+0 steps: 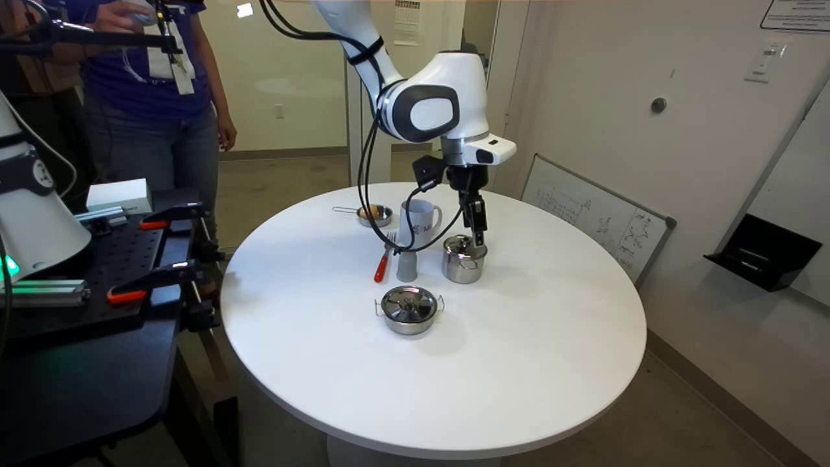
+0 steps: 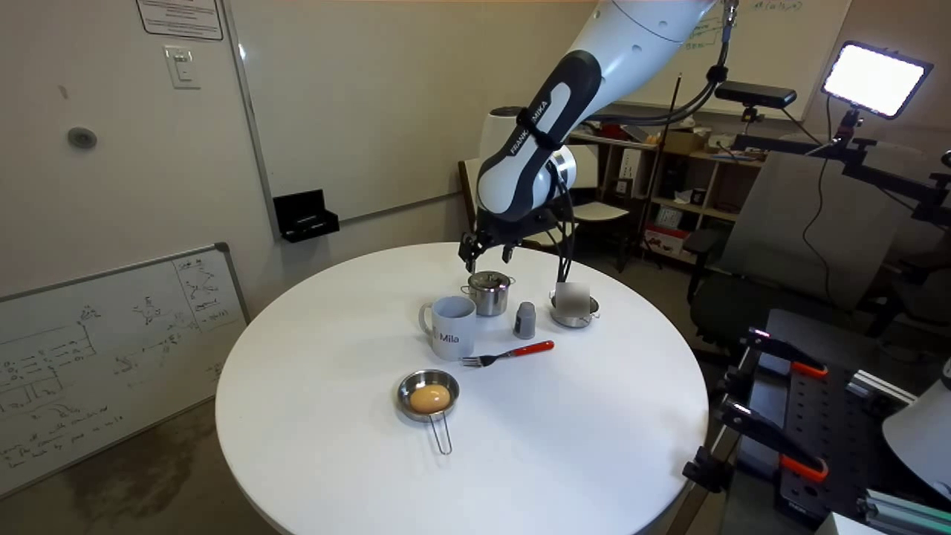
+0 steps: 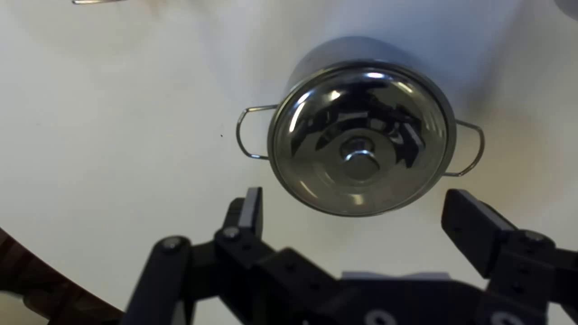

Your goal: Remove the silver lid from the silver pot on the right and put it on the table

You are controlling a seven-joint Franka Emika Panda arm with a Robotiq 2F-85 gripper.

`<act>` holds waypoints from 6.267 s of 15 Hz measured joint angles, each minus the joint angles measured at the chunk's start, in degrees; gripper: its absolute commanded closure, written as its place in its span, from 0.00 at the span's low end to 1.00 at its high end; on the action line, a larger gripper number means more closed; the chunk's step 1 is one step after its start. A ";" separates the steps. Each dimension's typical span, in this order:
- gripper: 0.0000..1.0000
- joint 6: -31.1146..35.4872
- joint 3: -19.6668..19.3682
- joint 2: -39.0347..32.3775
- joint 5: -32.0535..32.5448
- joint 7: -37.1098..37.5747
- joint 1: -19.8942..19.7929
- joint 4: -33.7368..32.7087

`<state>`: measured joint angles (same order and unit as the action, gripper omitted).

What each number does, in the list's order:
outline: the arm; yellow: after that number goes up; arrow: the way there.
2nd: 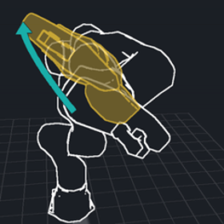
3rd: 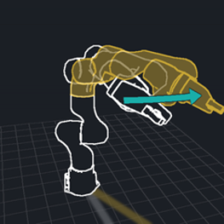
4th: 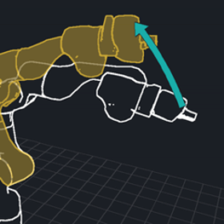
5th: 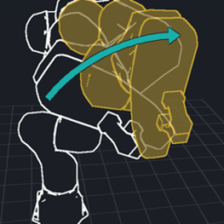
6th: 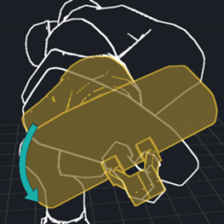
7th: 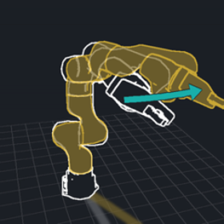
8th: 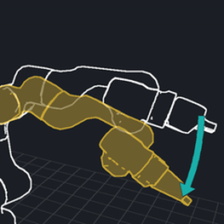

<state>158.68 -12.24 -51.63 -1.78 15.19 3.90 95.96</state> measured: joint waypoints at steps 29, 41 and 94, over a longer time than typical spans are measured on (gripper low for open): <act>0.26 -1.26 -3.55 -0.82 -0.59 13.09 3.25 0.91; 0.95 -1.74 -3.61 -0.13 -0.67 14.17 3.74 0.87; 0.95 -2.69 16.76 29.58 -2.06 -20.67 -5.74 40.25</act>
<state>155.99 4.51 -22.05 -3.84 -5.48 -1.84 136.21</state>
